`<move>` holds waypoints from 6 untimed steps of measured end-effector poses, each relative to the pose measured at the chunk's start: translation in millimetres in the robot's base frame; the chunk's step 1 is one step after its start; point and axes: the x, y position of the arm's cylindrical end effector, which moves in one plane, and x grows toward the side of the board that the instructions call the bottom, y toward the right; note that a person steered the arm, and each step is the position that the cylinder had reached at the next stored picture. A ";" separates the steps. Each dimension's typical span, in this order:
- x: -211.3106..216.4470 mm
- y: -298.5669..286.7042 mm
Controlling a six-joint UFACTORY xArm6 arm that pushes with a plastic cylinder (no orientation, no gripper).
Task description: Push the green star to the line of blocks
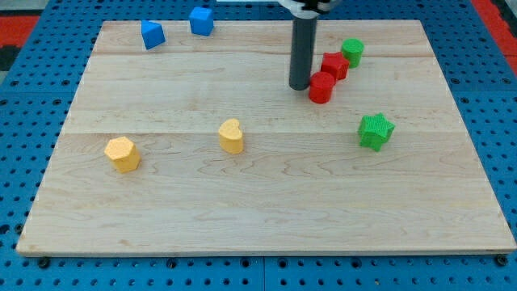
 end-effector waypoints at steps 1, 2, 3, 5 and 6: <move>53.5 27.0; 111.6 65.9; 145.4 80.5; 56.3 88.6; 30.7 91.9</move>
